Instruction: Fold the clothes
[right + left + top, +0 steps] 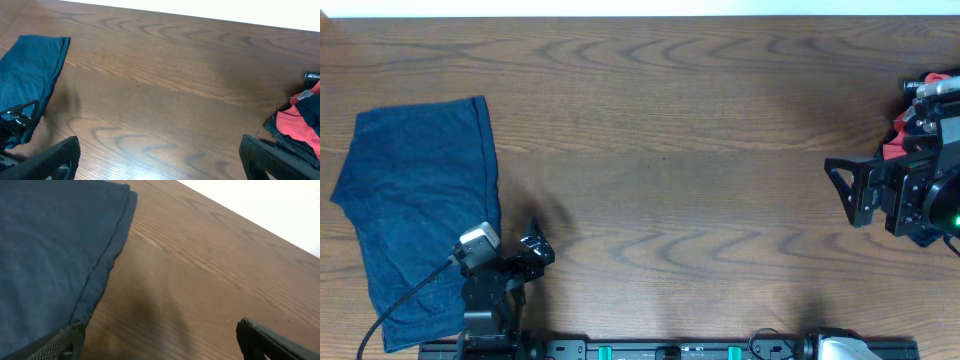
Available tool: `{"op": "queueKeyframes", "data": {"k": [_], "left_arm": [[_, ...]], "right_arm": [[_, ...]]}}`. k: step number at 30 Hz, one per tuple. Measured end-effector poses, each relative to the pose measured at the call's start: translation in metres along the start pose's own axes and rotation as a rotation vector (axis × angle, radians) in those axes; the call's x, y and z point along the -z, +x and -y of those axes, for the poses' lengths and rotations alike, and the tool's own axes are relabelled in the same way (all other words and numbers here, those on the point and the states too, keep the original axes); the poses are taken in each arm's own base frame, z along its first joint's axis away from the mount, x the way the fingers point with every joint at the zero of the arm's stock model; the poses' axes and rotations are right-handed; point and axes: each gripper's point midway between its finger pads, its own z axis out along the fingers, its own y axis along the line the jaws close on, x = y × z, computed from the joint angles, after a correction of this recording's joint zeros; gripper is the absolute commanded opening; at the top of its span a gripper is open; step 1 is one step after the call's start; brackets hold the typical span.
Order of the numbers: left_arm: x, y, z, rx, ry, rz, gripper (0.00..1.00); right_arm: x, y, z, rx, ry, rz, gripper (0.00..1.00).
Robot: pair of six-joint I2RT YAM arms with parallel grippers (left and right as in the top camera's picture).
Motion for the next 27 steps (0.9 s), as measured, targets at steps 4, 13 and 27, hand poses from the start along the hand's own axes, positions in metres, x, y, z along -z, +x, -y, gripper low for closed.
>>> {"op": "queueKeyframes", "data": {"k": [4,13,27], "left_arm": [[0.000,0.001,-0.001,-0.002,-0.005,-0.005,0.98],[0.000,0.002,0.003,-0.079,0.015,-0.010,0.98],[0.002,0.013,0.023,-0.337,0.149,-0.053,0.98]], "right_arm": [[0.000,0.000,0.000,0.000,0.000,0.000,0.99],[0.000,0.000,0.000,0.000,0.000,0.000,0.99],[0.000,0.000,0.000,0.000,0.000,0.000,0.99]]}}
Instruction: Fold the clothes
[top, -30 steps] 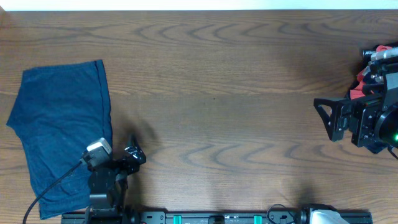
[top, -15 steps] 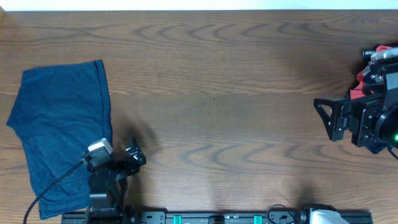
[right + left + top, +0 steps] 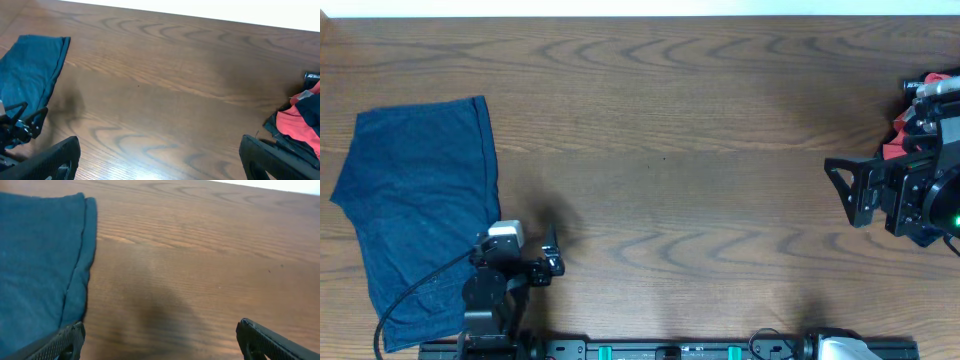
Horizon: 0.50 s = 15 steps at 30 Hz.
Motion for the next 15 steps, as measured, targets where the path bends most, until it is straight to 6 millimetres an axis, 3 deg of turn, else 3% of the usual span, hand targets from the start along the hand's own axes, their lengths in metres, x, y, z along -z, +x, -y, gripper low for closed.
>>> {"op": "queueKeyframes", "data": {"k": [15], "left_arm": [[0.0001,0.0014,0.0056,-0.082,0.030,-0.006,0.98]], "right_arm": [[0.0000,0.0000,0.0000,0.000,0.000,0.000,0.99]]}}
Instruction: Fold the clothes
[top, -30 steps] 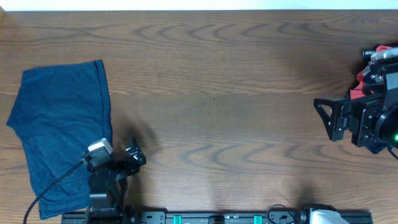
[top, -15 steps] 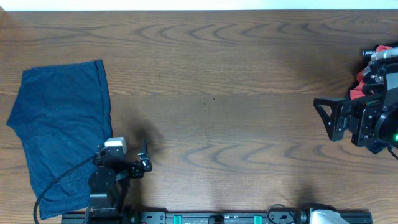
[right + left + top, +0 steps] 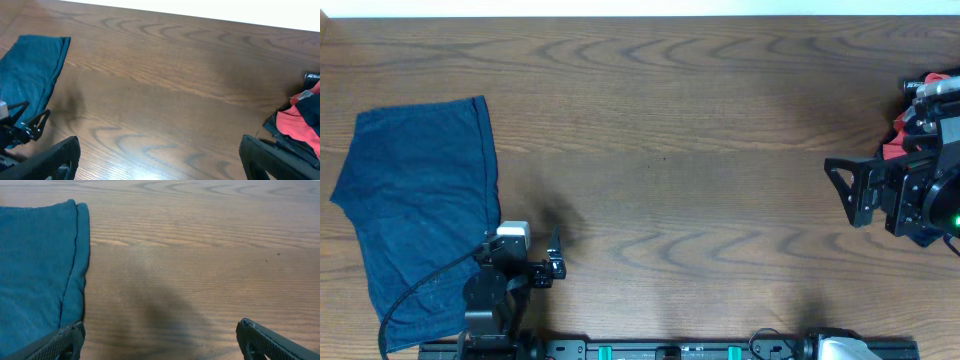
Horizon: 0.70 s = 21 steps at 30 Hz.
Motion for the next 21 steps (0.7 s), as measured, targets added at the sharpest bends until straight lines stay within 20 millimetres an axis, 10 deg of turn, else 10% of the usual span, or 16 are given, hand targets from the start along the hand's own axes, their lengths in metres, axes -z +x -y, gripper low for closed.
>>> {"op": "queueKeyframes", "data": {"k": [21], "left_arm": [[0.0000,0.0000,0.0001,-0.005,0.000,0.000,0.98]], "right_arm": [[0.0000,0.0000,0.0000,0.000,0.000,0.000,0.99]]}}
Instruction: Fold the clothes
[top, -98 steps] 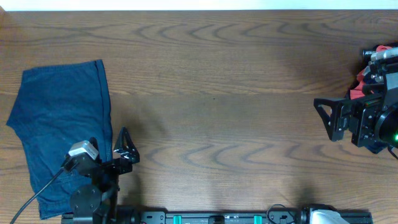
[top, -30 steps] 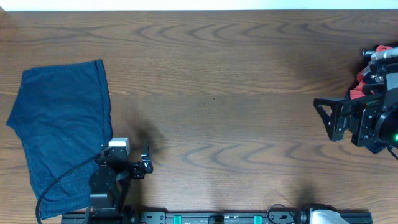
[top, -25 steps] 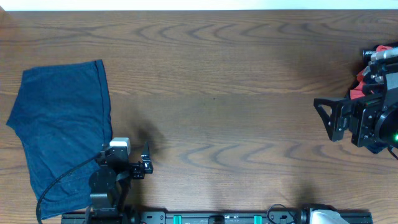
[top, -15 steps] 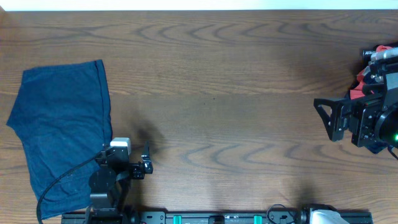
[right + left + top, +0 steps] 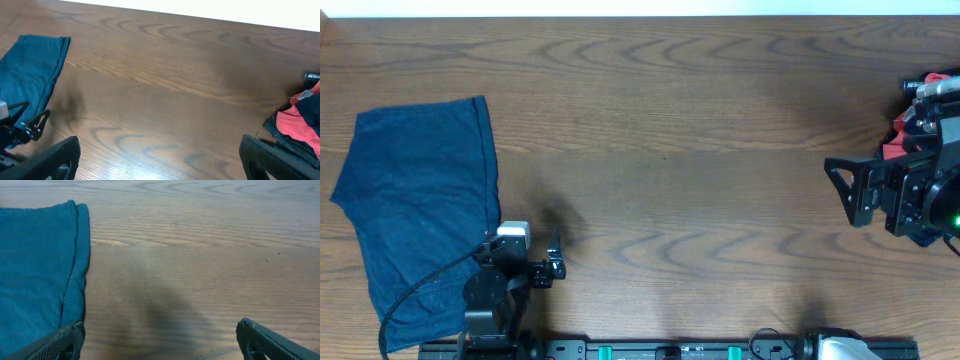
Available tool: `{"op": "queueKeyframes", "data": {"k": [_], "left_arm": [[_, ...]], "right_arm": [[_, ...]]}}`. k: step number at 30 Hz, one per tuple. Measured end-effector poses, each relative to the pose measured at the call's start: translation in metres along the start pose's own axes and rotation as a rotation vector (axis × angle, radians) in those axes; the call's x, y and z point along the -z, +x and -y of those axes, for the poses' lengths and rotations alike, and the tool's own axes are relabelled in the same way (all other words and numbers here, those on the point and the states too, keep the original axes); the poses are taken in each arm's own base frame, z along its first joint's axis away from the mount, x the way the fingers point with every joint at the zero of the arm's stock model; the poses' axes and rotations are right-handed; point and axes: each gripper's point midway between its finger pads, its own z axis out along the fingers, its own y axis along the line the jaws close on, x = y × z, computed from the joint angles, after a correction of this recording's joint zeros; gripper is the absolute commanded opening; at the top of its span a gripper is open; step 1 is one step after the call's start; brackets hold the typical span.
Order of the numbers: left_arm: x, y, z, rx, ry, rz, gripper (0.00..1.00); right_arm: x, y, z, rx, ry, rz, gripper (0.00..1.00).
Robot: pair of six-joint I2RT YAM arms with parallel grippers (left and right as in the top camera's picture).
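A folded blue garment (image 5: 420,210) lies flat at the table's left; in the left wrist view its hemmed right edge (image 5: 75,270) runs down the left side. My left gripper (image 5: 535,262) is low at the front, just right of the garment's lower right edge, open and empty (image 5: 160,347). At the far right my right gripper (image 5: 842,190) hangs open and empty (image 5: 160,165), facing left across the table. A red and dark blue clothes pile (image 5: 300,122) lies beside it.
Bare wooden tabletop (image 5: 670,150) spans between the garment and the pile. The arms' mounting rail (image 5: 670,350) runs along the front edge. The table's far edge (image 5: 200,20) meets a white background.
At first my left gripper stood open, angled over the garment's lower right edge. It then turned to face straight up the table, beside the hem. It has stayed there since. The right arm and both lots of clothes have not moved.
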Motion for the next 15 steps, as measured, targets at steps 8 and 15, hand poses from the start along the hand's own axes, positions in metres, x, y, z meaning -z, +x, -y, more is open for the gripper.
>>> {"op": "queueKeyframes", "data": {"k": [8,15], "left_arm": [[0.0000,0.0000,-0.0001,0.000,0.000,0.000,0.98],[0.0000,0.0000,0.0000,0.000,0.000,0.000,0.98]], "right_arm": [[0.0000,0.0001,-0.0001,0.000,0.000,0.000,0.99],[0.0001,0.0006,0.0047,0.004,0.027,-0.003,0.99]]}}
